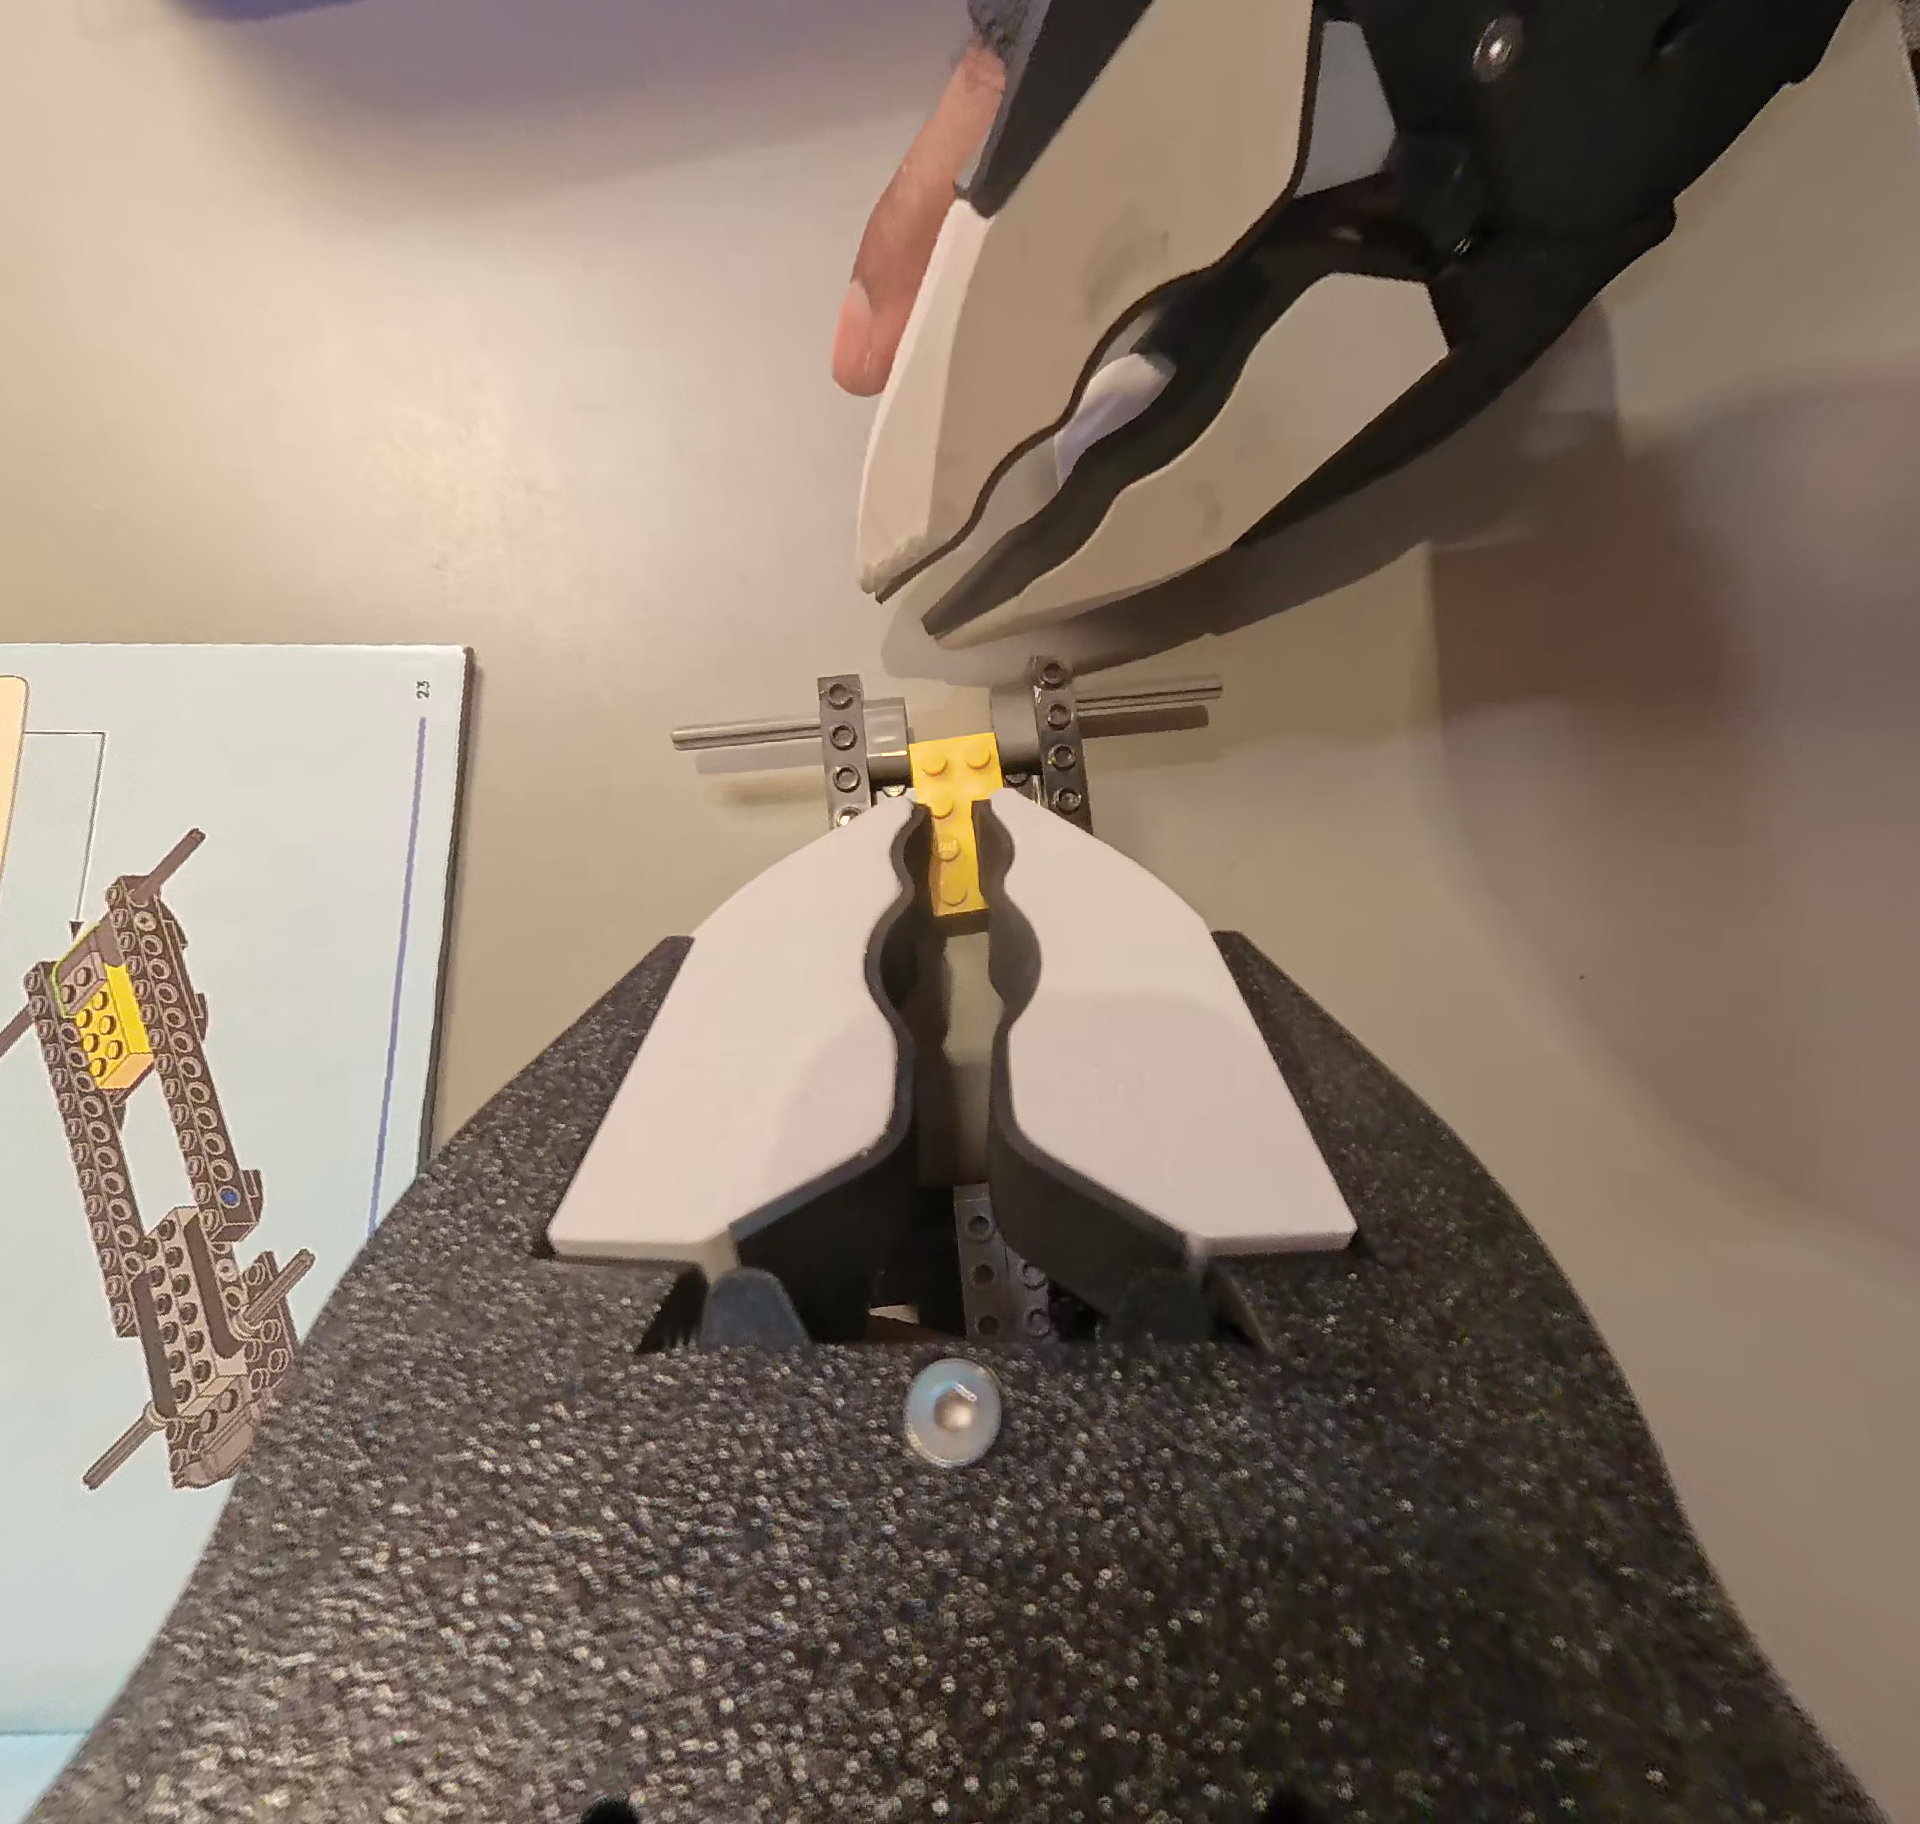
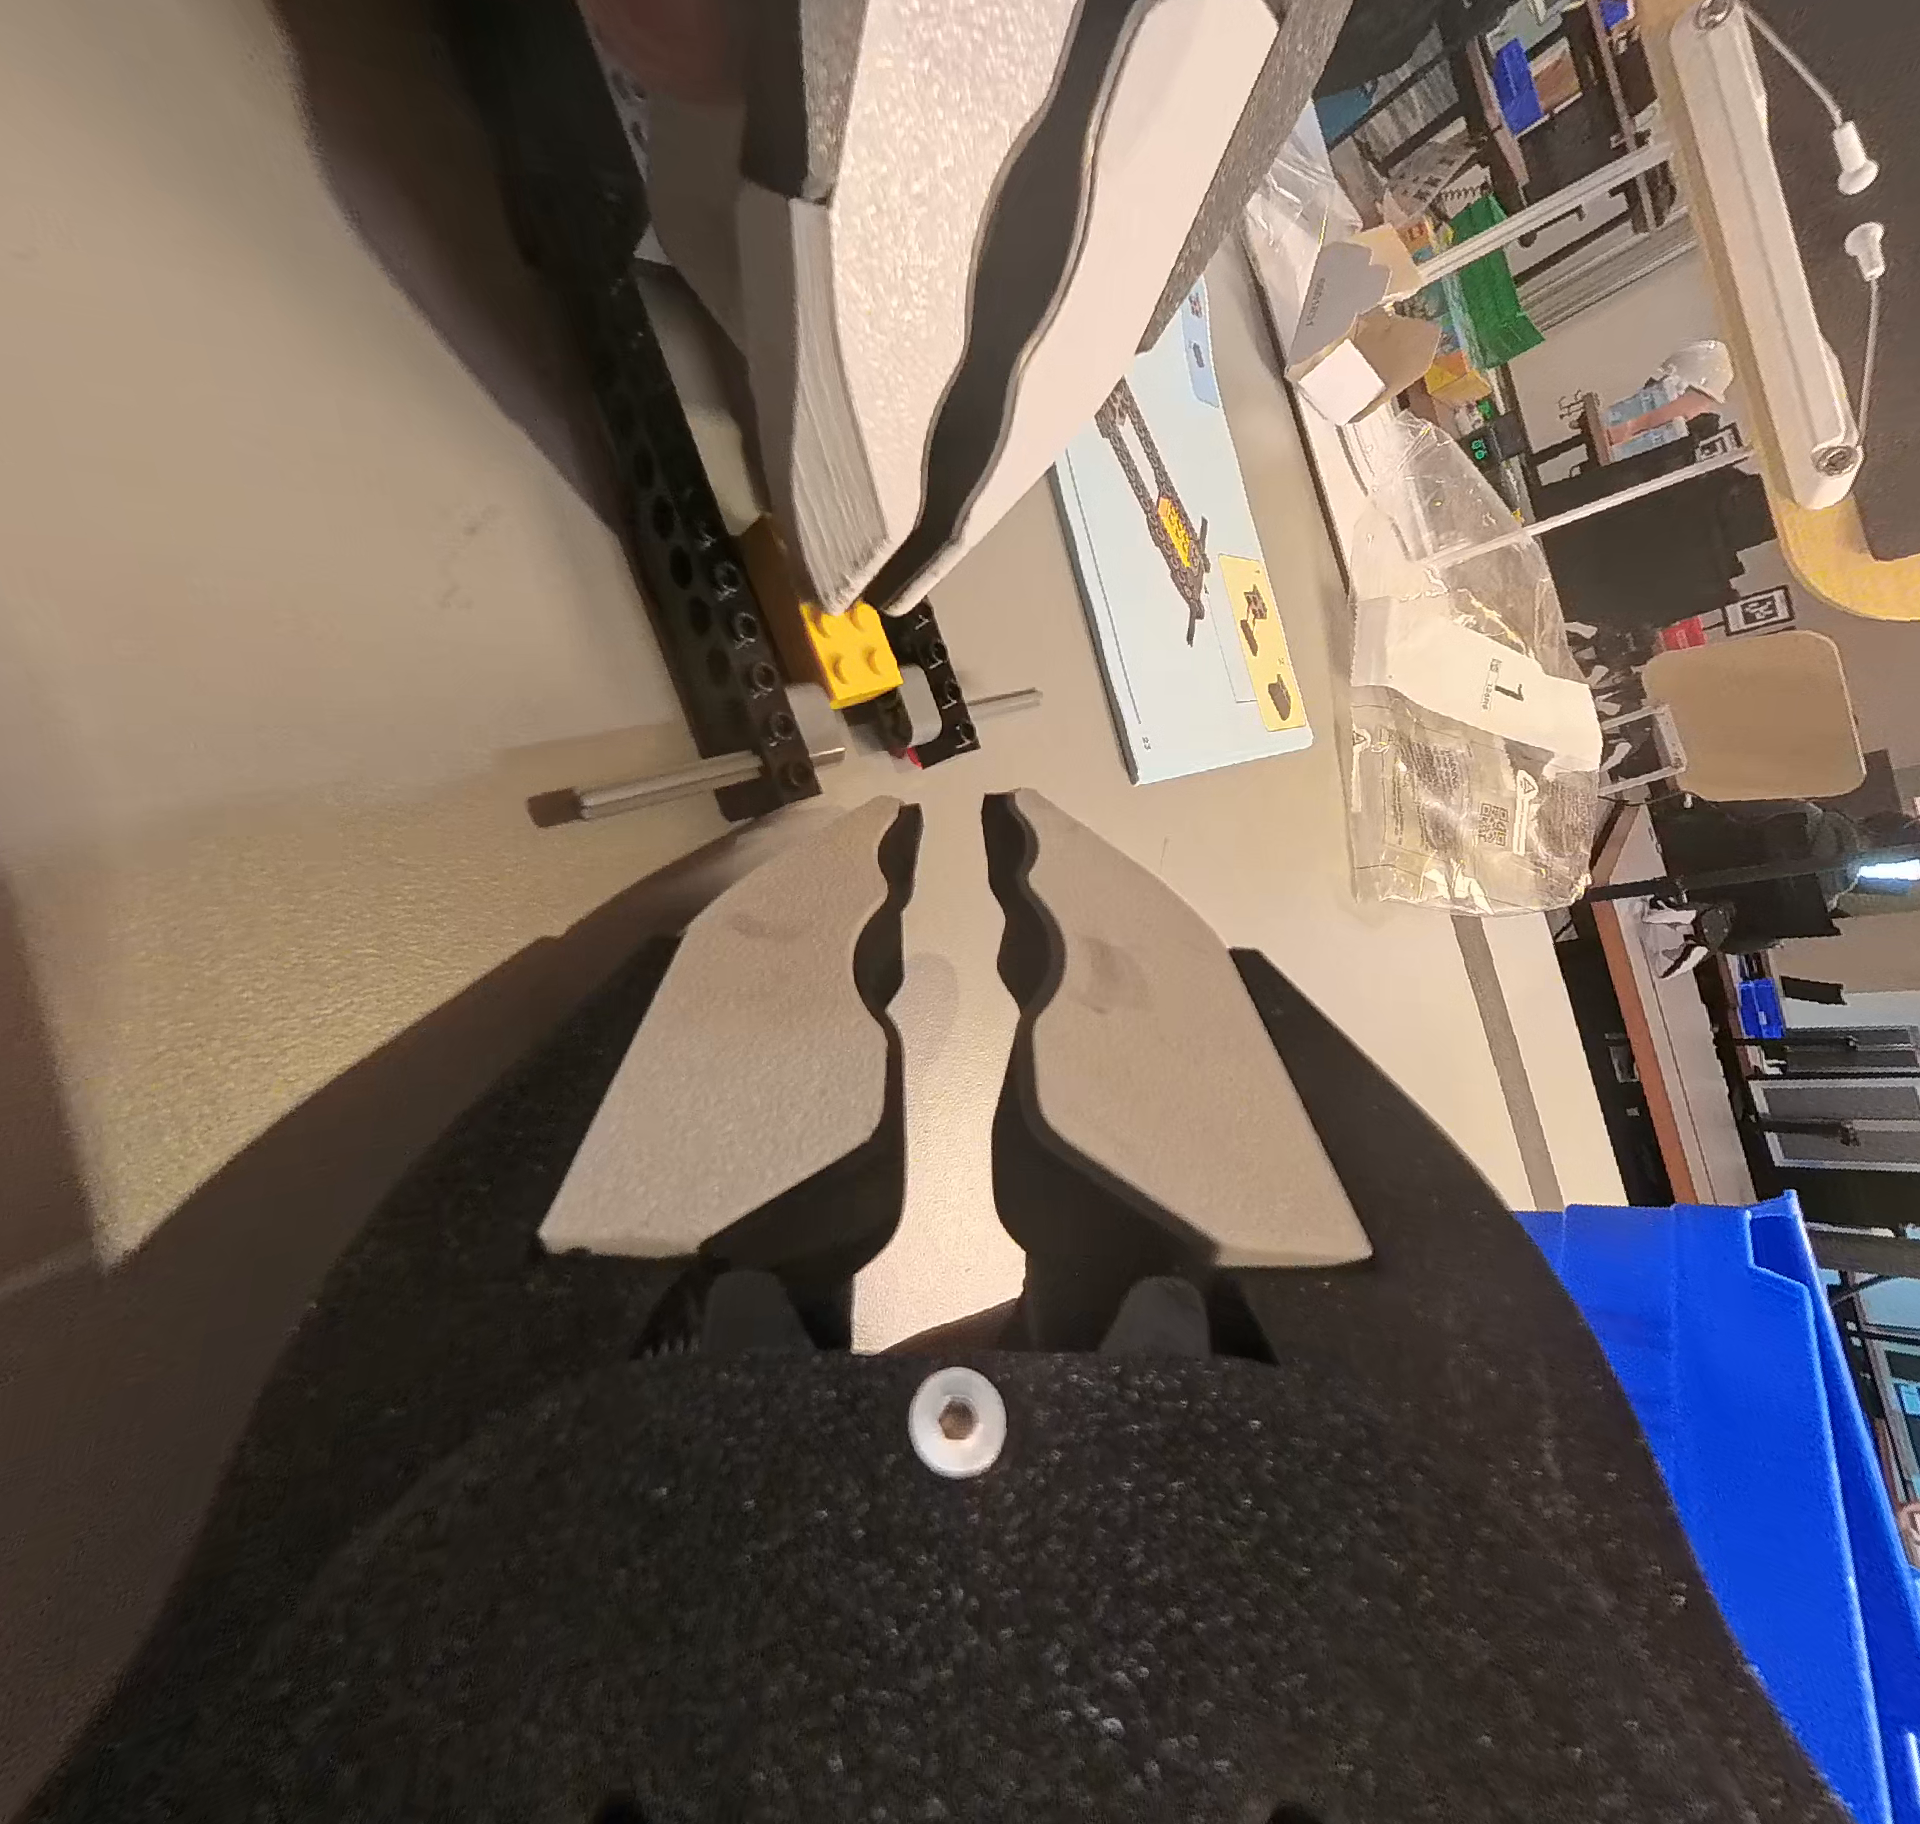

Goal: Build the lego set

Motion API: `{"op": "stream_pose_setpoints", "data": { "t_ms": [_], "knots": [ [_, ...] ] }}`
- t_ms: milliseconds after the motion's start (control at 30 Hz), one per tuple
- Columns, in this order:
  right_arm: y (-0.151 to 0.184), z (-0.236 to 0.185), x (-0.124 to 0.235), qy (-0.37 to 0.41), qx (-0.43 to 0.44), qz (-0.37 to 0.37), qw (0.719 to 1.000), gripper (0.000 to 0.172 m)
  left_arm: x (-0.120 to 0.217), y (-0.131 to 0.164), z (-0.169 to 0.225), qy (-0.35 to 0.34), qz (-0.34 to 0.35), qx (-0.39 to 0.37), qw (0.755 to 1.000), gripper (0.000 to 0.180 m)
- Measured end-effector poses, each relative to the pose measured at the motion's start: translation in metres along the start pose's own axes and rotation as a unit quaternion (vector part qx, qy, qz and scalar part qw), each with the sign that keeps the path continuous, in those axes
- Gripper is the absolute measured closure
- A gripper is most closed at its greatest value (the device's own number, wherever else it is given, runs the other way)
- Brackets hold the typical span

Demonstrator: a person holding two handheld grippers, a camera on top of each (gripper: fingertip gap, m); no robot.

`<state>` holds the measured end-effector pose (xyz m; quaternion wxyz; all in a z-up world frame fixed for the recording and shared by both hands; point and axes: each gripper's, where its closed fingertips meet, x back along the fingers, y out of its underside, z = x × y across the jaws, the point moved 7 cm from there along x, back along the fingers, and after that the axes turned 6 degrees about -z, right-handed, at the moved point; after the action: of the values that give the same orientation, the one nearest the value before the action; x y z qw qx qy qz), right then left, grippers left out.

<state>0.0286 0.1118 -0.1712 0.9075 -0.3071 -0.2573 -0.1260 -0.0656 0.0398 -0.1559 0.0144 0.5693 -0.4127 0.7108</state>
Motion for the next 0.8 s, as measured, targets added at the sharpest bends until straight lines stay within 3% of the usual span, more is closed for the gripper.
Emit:
{"op": "stream_pose_setpoints", "data": {
  "t_ms": [233, 400, 567, 700, 800],
  "knots": [
    [0.001, 0.001, 0.0, 0.001, 0.001, -0.001, 1.0, 0.158, 0.009, -0.001, 0.0, 0.007, 0.02, 0.007, 1.0, 0.165],
    [0.003, 0.003, 0.0, 0.002, 0.0, -0.006, 1.0, 0.157, 0.024, 0.008, -0.001, 0.009, 0.019, 0.043, 0.999, 0.133],
    [0.003, 0.003, 0.0, 0.0, -0.002, -0.007, 1.0, 0.156, 0.01, 0.013, 0.005, 0.008, -0.04, 0.058, 0.997, 0.109],
    [0.005, 0.004, -0.001, 0.002, -0.001, -0.009, 1.0, 0.155, 0.0, 0.019, 0.006, -0.027, -0.093, 0.04, 0.995, 0.109],
    [0.005, 0.005, -0.001, 0.003, -0.002, -0.008, 1.0, 0.155, -0.002, 0.019, 0.006, -0.029, -0.089, 0.04, 0.995, 0.121]
  ]
}}
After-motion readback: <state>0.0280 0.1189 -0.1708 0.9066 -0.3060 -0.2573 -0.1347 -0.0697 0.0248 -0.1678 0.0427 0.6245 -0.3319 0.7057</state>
